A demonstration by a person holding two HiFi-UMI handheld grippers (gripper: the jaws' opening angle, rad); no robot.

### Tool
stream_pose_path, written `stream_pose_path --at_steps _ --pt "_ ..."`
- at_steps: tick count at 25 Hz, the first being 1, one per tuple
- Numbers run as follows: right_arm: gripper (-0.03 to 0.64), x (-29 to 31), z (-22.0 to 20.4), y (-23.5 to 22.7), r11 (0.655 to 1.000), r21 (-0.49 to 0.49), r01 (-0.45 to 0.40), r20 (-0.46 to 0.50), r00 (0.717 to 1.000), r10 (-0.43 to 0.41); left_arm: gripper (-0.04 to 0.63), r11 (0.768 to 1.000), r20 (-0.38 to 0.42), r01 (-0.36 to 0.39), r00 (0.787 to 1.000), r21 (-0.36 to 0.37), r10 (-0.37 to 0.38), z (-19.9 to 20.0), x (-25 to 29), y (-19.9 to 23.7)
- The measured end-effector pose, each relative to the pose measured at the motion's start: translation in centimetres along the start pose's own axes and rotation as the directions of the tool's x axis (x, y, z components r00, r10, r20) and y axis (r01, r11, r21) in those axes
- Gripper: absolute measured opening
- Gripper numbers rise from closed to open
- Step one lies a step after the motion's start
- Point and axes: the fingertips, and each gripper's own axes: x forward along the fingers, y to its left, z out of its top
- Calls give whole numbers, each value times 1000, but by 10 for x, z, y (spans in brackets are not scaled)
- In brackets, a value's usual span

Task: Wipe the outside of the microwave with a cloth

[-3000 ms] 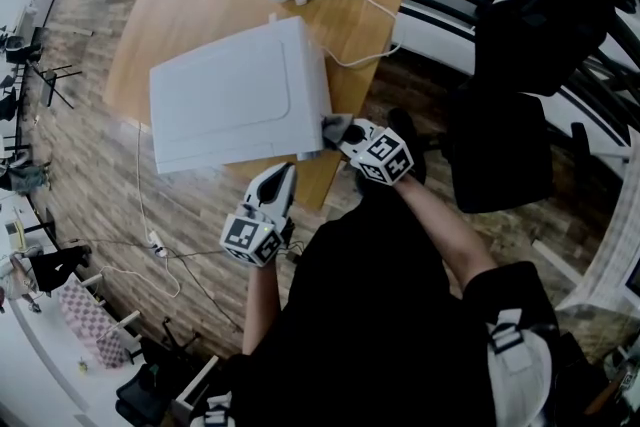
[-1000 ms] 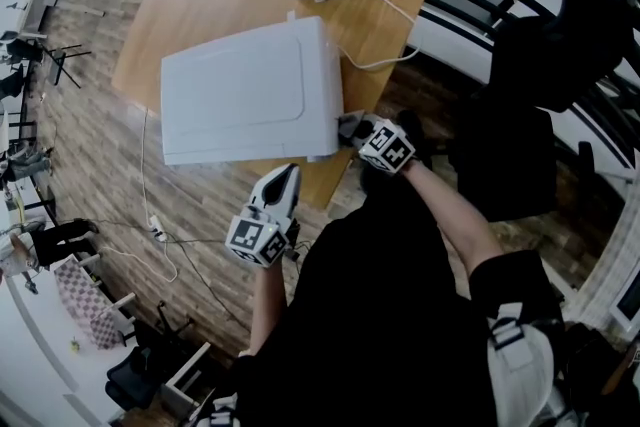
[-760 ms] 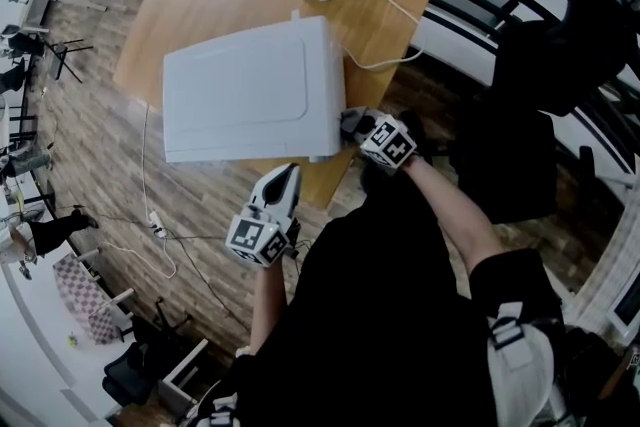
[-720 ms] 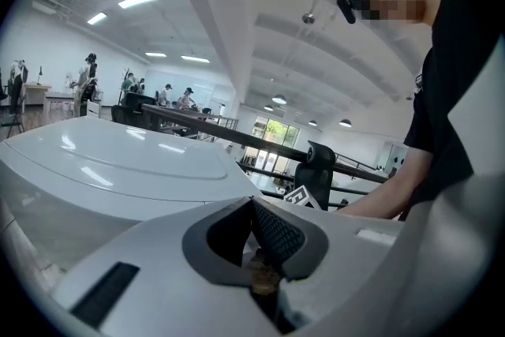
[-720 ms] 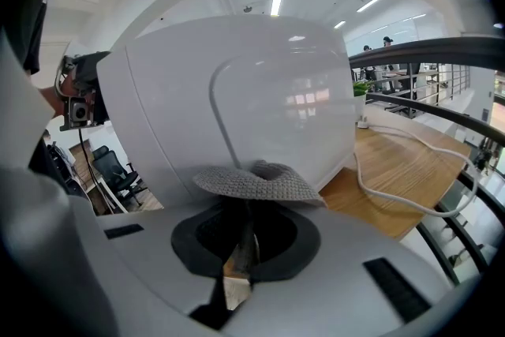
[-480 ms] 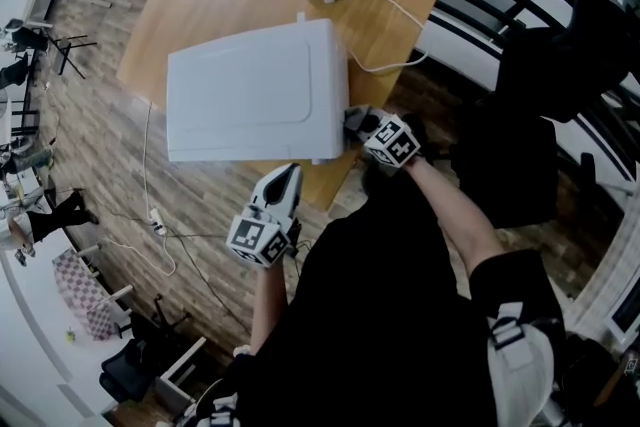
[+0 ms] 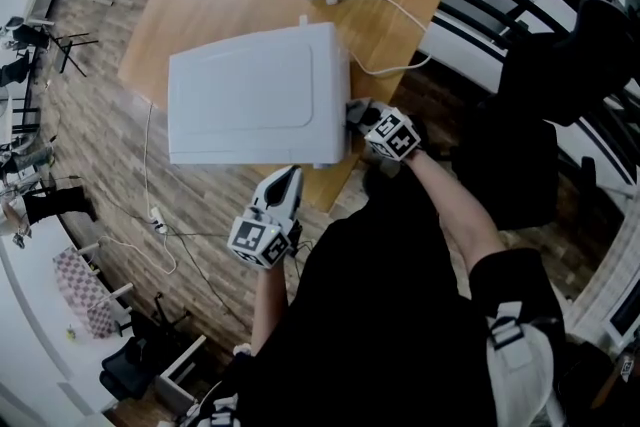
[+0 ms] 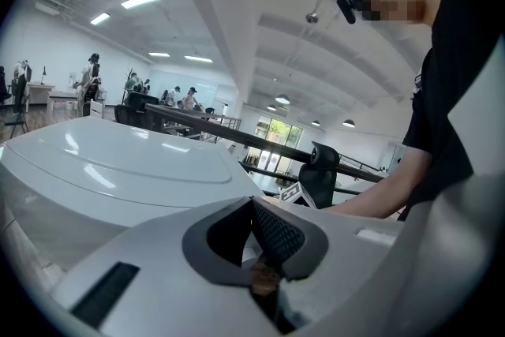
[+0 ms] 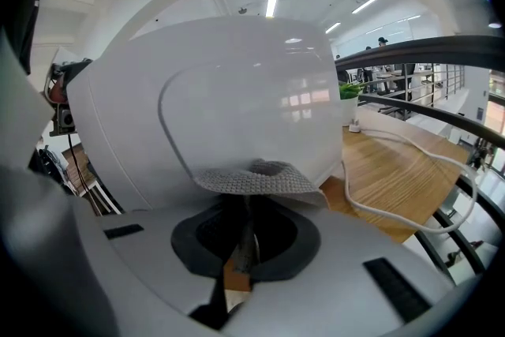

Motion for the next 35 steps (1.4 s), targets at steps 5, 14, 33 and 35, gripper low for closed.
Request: stream_pose_path --at_steps 5,14,33,35 --pt "15 0 9 -10 1000 -11 2 -16 1000 -2 0 1000 0 2 1000 -5 -2 1 4 -1" --pt "16 4 30 -32 998 -57 28 -1 1000 -28 0 1000 9 -14 1000 -16 14 4 5 6" --pt "16 17 49 -77 982 -179 63 -61 995 -75 0 999 -3 -45 999 -24 45 12 12 16" --pt "16 20 50 -80 975 -212 67 -72 994 -84 0 998 -7 -50 999 -27 49 12 11 16"
